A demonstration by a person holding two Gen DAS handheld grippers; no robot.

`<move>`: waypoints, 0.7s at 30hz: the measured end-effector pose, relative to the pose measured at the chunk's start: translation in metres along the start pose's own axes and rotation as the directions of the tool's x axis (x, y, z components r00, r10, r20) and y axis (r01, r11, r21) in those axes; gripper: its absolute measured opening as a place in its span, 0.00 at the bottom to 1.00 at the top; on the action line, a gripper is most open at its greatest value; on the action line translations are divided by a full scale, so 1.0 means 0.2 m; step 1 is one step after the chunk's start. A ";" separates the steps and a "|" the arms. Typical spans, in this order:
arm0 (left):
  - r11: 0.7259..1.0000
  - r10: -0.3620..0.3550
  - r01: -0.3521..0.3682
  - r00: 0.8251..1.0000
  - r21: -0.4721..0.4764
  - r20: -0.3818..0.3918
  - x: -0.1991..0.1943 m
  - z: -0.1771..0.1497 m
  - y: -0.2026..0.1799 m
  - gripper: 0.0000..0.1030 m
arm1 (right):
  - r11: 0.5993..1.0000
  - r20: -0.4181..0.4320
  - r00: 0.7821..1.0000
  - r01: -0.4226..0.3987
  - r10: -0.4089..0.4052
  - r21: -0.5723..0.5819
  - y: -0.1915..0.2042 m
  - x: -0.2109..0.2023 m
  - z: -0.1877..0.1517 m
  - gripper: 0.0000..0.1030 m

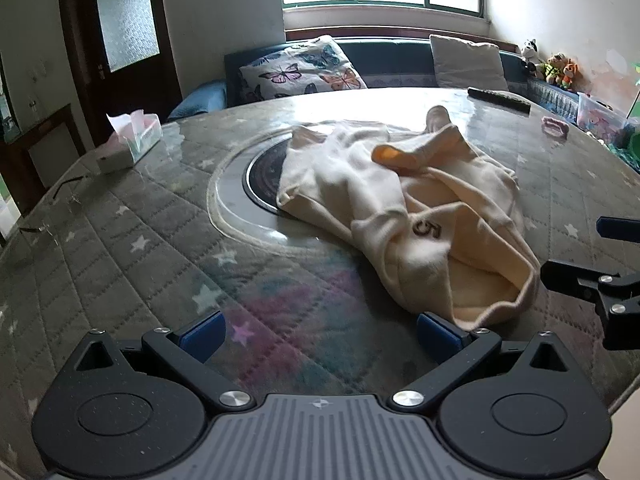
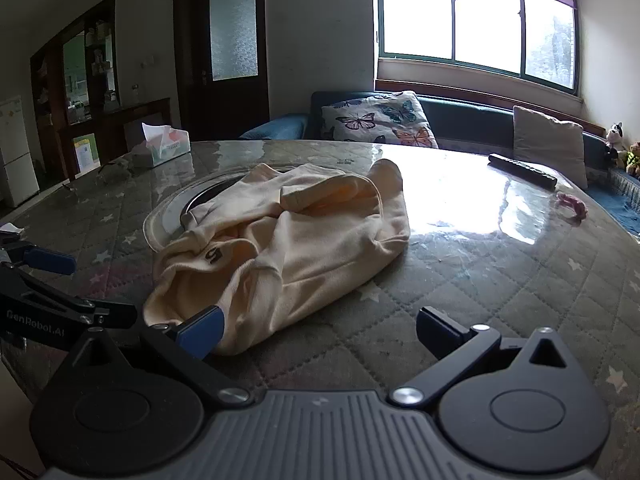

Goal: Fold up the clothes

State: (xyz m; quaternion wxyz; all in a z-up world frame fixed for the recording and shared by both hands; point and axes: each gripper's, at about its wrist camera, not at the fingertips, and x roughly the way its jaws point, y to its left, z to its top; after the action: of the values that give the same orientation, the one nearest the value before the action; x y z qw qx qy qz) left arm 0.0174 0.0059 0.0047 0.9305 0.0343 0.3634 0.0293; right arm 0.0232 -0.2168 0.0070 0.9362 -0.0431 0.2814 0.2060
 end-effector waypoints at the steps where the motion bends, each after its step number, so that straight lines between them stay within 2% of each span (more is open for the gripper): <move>1: 1.000 0.005 -0.005 1.000 0.001 0.004 0.00 0.01 0.01 1.00 | 1.000 0.000 1.000 -0.005 0.005 0.000 0.00 0.00 0.01 1.00; 10: 0.999 0.037 -0.037 0.998 0.011 0.047 0.02 0.12 0.08 1.00 | 0.999 0.002 1.000 -0.027 0.027 -0.040 0.00 0.06 0.10 1.00; 19: 0.998 0.004 -0.008 0.997 0.057 0.072 0.11 0.22 0.05 0.98 | 0.999 -0.020 1.000 -0.024 0.023 -0.026 -0.06 0.22 0.25 0.99; 21: 0.998 -0.010 0.005 0.997 0.065 0.075 0.13 0.25 0.04 0.98 | 0.999 -0.025 0.999 -0.026 0.026 -0.021 -0.07 0.26 0.28 0.94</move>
State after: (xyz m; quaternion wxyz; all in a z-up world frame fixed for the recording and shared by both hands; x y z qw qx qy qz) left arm 0.0703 0.0145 0.0239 0.9420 0.0639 0.3292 0.0127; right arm 0.0967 -0.1998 0.0251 0.9294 -0.0520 0.2913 0.2207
